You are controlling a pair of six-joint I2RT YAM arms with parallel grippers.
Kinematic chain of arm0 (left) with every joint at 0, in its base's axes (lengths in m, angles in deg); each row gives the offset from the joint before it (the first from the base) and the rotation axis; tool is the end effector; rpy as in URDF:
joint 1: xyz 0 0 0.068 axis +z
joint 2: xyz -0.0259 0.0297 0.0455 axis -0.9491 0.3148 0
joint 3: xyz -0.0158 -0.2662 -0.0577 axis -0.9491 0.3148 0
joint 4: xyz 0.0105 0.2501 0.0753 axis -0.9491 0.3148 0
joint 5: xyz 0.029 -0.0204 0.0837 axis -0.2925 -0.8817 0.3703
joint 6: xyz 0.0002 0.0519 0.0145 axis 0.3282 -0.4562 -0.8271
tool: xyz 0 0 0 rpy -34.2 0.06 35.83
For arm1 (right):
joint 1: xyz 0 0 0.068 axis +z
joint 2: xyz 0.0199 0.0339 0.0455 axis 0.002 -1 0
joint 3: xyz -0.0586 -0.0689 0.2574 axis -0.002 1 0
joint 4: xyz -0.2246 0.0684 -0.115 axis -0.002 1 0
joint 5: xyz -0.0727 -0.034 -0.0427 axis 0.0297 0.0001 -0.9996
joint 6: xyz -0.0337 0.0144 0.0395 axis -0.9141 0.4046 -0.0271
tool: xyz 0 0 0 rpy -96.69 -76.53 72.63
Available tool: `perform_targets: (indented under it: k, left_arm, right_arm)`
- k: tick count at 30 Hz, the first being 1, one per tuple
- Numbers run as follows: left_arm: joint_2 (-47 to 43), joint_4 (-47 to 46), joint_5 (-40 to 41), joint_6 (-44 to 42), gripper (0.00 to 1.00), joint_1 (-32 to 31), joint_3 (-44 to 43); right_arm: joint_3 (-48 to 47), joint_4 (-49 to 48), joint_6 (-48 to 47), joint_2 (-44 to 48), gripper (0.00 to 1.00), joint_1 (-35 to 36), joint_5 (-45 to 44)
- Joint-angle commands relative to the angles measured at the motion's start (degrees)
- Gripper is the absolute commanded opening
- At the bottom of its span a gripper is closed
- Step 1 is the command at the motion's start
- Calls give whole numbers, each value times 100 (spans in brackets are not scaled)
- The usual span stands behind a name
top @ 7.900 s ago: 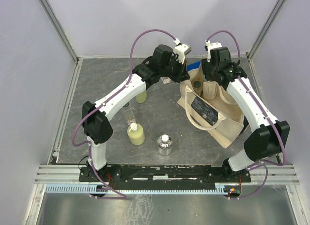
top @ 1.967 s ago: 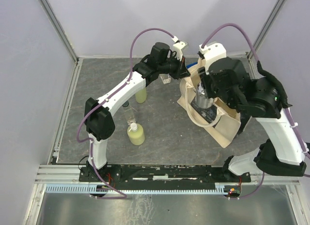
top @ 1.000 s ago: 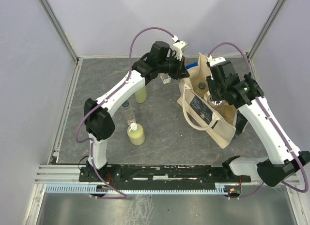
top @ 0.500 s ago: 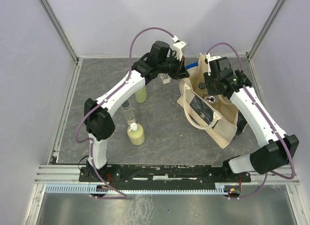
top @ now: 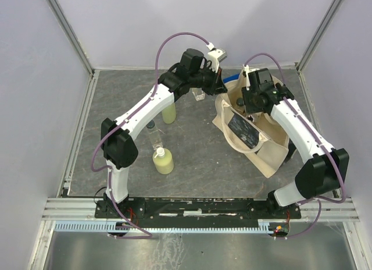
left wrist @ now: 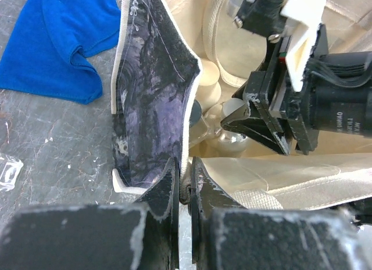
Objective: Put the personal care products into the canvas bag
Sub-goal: Place the care product in the canvas bag.
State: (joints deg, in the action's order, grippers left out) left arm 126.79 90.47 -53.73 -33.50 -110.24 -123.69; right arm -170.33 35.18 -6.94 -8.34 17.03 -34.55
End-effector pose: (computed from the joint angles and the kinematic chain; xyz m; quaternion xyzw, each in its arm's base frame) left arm 0.3559 -0.3046 0.3714 0.3385 0.7592 -0.3834 0.4026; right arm 0.3039 0.0870 0.3314 -0.0518 0.9391 -0.0159 0.3393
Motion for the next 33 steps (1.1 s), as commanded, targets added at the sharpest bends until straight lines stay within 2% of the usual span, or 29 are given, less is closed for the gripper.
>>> perform_targets:
  k: [1, 13, 16, 18, 22, 25, 28, 33]
  left_arm:
    - [-102, -27, -99, -85, 3, 70, -355]
    - [126, -31, -195, -14, 3, 121, -594]
    - [178, -25, -213, -4, 3, 123, -645]
    - [192, -27, -221, 3, 3, 132, -667]
    - [227, -25, -259, 18, 3, 149, -692]
    - [233, -27, -285, 20, 3, 158, -699]
    - [250, -32, -305, 39, 3, 167, -703]
    - [256, -52, -330, 66, 3, 163, -712]
  right_arm:
    - [95, -684, -138, 183, 3, -112, -248]
    - [1254, -388, 101, 658, 3, -196, -365]
    - [1385, -339, 147, 699, 5, -213, -359]
    - [1352, -262, 157, 704, 17, -220, -339]
    - [951, 146, 88, 700, 50, -220, -305]
    - [604, 452, 26, 765, 70, -220, -394]
    - [88, 798, -12, 878, 80, -219, -375]
    - [-823, 1255, -81, 880, 82, -216, -210]
